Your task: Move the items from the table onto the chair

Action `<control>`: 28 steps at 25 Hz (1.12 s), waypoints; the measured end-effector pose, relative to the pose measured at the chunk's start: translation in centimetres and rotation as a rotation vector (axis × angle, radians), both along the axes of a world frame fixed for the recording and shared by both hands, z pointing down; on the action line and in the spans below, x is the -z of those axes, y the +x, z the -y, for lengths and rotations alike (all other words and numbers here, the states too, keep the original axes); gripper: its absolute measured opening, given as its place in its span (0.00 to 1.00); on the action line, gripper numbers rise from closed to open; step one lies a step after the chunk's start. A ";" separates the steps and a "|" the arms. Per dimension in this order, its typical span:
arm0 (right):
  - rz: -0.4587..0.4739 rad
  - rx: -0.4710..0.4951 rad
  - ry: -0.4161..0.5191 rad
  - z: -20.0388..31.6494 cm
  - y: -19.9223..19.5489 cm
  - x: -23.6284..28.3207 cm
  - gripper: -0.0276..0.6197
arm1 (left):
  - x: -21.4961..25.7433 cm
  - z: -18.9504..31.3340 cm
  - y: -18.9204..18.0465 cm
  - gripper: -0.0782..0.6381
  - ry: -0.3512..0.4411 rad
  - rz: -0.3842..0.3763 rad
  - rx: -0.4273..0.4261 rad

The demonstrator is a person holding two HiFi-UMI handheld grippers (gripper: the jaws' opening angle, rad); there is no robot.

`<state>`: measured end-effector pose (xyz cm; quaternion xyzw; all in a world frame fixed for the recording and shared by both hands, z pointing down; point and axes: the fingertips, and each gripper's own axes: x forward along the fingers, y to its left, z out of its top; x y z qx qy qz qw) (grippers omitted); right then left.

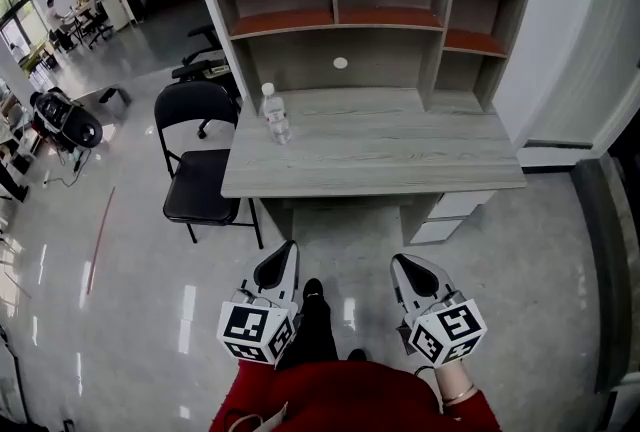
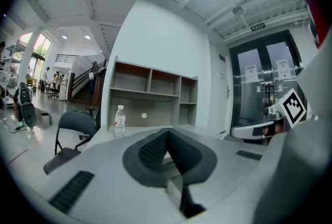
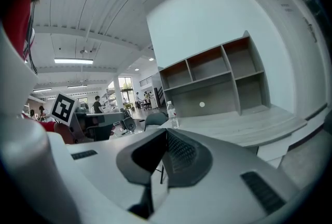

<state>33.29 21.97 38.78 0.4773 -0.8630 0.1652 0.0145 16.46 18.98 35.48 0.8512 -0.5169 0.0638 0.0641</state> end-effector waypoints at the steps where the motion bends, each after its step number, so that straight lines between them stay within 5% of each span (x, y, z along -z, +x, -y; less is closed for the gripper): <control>1: 0.000 0.001 -0.003 1.2 -0.4 -0.2 0.06 | -0.3 1.1 -0.5 0.12 -0.002 0.002 0.003; 15: -0.035 -0.044 -0.027 23.2 -9.5 0.6 0.06 | -3.2 22.8 -8.0 0.12 -0.098 0.013 -0.062; 20: -0.056 -0.052 -0.047 26.8 -11.2 0.9 0.06 | -4.1 26.9 -8.5 0.12 -0.107 0.054 -0.120; 28: -0.082 -0.061 -0.075 29.5 -11.3 0.5 0.06 | -5.0 30.0 -9.1 0.12 -0.129 0.036 -0.095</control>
